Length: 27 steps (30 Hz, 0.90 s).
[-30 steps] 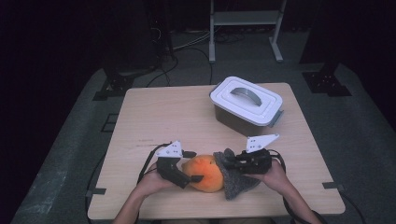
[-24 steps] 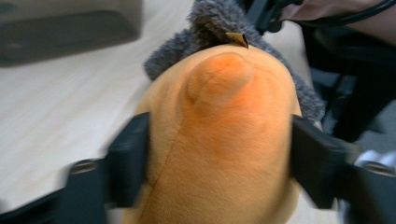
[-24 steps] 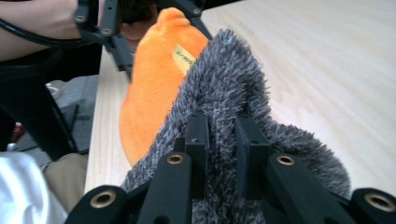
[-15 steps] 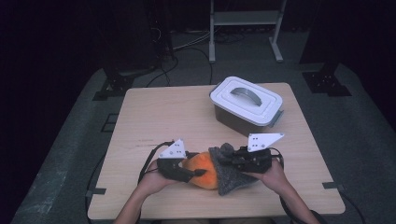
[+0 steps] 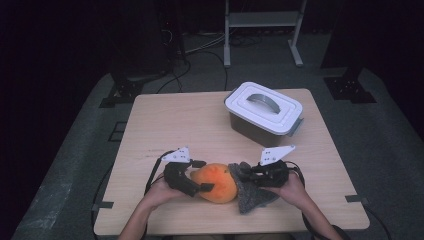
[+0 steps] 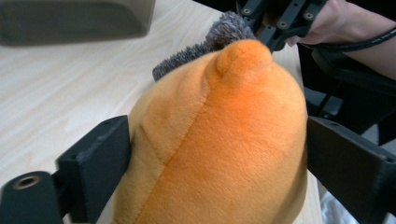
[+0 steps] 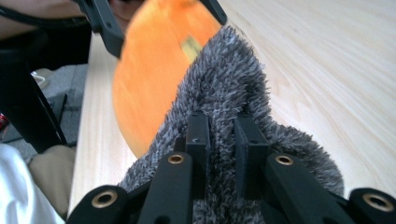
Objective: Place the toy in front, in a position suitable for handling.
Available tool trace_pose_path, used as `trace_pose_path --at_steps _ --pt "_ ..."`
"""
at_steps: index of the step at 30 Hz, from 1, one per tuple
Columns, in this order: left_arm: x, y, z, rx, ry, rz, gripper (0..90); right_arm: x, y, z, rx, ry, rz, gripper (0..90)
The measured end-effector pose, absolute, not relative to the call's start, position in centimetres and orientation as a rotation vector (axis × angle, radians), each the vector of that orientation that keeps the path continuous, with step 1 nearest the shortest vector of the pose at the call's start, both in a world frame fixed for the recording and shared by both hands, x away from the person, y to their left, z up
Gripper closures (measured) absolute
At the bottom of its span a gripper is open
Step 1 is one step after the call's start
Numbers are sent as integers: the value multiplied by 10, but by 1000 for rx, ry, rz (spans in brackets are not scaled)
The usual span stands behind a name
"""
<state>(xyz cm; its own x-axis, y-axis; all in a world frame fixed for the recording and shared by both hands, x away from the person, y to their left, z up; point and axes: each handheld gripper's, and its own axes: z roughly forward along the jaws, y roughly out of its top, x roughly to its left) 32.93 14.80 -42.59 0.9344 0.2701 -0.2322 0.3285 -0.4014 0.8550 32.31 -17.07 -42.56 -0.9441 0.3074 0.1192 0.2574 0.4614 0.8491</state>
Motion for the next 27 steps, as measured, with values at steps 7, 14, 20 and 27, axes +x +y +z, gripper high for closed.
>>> trace_pose_path --at_steps 7,14,20,27 --pt "320 142 -403 2073 429 76 375 319 -175 -406 489 2570 1627 773" --pt "310 121 -396 2127 422 130 348 309 -160 -397 430 2521 1712 771" --pt "317 127 -406 2069 426 67 150 314 -163 -411 472 2565 1637 772" --pt "327 146 -418 2045 443 -36 88 319 -166 -420 510 2592 1620 772"
